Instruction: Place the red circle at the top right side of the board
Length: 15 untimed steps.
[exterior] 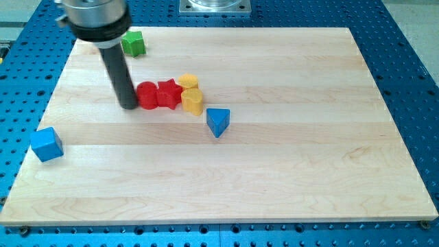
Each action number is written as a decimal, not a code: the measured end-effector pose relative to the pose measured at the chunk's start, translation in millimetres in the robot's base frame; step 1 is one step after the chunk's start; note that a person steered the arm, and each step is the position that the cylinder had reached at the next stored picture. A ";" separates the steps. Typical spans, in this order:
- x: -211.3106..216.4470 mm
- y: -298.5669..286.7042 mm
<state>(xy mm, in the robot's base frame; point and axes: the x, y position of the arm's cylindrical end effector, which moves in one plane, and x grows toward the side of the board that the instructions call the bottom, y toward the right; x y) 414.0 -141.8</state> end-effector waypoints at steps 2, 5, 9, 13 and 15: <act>-5.1 81.0; -94.3 136.6; -82.4 249.9; -121.2 364.3; -138.2 401.8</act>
<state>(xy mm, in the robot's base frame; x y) 275.8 260.1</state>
